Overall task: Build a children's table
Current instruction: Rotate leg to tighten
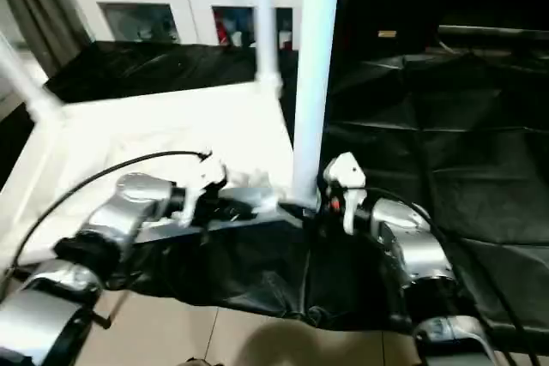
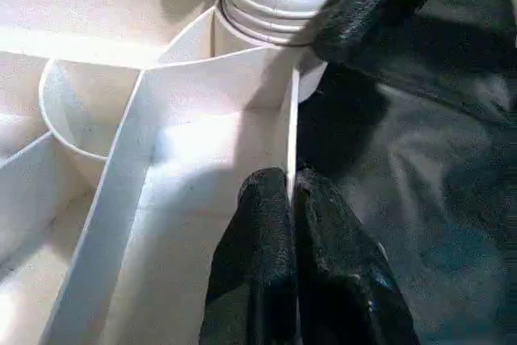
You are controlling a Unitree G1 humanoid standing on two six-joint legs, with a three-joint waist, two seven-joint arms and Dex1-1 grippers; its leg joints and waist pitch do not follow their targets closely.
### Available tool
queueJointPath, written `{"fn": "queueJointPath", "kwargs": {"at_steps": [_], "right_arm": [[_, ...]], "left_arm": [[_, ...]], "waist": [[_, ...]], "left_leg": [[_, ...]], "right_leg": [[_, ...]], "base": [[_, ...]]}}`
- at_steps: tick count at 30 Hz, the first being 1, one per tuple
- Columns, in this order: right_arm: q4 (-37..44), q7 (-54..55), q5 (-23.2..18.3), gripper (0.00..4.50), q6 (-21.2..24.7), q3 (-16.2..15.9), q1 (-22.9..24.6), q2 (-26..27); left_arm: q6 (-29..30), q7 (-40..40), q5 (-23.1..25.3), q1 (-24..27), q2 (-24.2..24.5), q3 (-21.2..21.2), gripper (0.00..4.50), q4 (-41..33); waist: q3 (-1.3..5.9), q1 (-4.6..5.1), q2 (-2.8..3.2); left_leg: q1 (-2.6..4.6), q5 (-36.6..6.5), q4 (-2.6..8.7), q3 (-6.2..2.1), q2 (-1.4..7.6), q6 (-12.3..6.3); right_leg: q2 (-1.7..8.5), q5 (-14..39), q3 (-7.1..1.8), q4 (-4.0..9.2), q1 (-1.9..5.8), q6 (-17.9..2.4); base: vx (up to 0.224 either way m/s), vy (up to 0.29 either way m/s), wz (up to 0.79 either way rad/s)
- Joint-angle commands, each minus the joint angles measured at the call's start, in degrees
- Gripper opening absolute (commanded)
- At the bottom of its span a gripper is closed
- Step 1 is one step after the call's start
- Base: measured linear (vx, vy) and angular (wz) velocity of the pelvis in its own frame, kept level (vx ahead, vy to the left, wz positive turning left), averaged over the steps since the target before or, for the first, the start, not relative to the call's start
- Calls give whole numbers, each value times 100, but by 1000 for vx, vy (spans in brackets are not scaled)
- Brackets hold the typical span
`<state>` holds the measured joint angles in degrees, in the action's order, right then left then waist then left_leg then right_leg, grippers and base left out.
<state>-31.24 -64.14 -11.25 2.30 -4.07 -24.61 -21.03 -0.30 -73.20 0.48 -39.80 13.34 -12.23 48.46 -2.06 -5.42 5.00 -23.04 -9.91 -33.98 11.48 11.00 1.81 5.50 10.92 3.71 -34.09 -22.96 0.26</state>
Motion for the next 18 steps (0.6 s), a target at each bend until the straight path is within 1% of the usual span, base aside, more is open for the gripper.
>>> {"fn": "queueJointPath", "kwargs": {"at_steps": [1, 2, 4, 5, 6, 7, 9, 13, 14, 15, 16, 17, 18], "right_arm": [[214, -204, -95, 347, 59, -73, 42, -41], [223, -254, -115, 339, 78, -74, 49, -70], [218, -307, -123, 334, 92, -80, 49, -88], [207, -333, -126, 309, 94, -90, 45, -88], [206, -347, -129, 300, 99, -101, 46, -81], [209, -355, -132, 300, 108, -112, 49, -69], [239, -367, -149, 280, 144, -125, 73, -48], [343, -15, -47, 268, 281, -203, 274, 117], [326, 160, -7, 267, 290, -194, 300, 197], [315, 338, 33, 267, 302, -182, 329, 280], [315, 338, 33, 267, 302, -182, 329, 280], [165, 774, 170, 267, 302, -143, 295, 421], [-11, 1198, 293, 266, 286, -100, 254, 566]], "left_arm": [[31, -130, -157, 66, -29, -22, 0, -125], [40, -150, -163, 88, -11, -18, 0, -156], [64, -164, -162, 118, 2, -8, 0, -203], [87, -174, -162, 137, 6, -3, 0, -240], [101, -177, -162, 154, 6, 1, 0, -268], [109, -174, -164, 161, 2, 8, 0, -277], [128, -159, -185, 176, -7, 15, 0, -299], [105, 210, -195, 154, -165, 85, 0, -265], [89, 351, -171, 130, -217, 104, 0, -223], [78, 498, -144, 109, -269, 123, 0, -189], [78, 498, -144, 109, -269, 123, 0, -189], [44, 690, -95, 73, -341, 134, 0, -127], [21, 935, -32, 26, -422, 144, 0, -52]], "waist": [[369, -2, -106], [363, 0, -122], [366, 1, -120], [367, -1, -120], [368, 0, -129], [366, -2, -126], [372, -2, -124], [376, -7, -121], [371, -10, -127], [360, 2, -123], [356, 6, -125], [352, 12, -133], [333, 32, -120]], "left_leg": [[166, -1034, 370, -108, 265, -662], [159, -1045, 376, -108, 263, -631], [158, -1004, 370, -106, 260, -625], [159, -1001, 364, -103, 256, -622], [154, -984, 362, -103, 254, -626], [153, -971, 363, -105, 254, -627], [152, -912, 358, -107, 255, -634], [153, -833, 349, -107, 255, -678], [152, -858, 355, -107, 252, -659], [153, -964, 369, -108, 248, -601], [155, -1025, 375, -109, 247, -567], [162, -1087, 380, -108, 247, -533], [166, -1195, 402, -115, 248, -443]], "right_leg": [[322, 347, -178, 302, 262, -1647], [321, 424, -178, 309, 264, -1614], [323, 435, -183, 302, 262, -1601], [326, 462, -183, 307, 262, -1591], [328, 459, -184, 306, 264, -1587], [330, 476, -184, 309, 265, -1583], [327, 453, -182, 302, 266, -1578], [316, 358, -183, 292, 256, -1562], [321, 431, -182, 304, 254, -1541], [322, 615, -179, 324, 249, -1516], [324, 718, -178, 335, 251, -1497], [326, 820, -181, 350, 248, -1477], [327, 1036, -187, 372, 232, -1422]], "base": [[0, 0, 0], [0, 0, 0], [0, 0, 0], [0, 0, 0], [0, 0, 0], [0, 0, 0], [0, 0, 0], [0, 0, 0], [0, 0, 0], [0, 0, 0], [0, 0, 0], [0, 0, 0], [0, 0, 0]]}}
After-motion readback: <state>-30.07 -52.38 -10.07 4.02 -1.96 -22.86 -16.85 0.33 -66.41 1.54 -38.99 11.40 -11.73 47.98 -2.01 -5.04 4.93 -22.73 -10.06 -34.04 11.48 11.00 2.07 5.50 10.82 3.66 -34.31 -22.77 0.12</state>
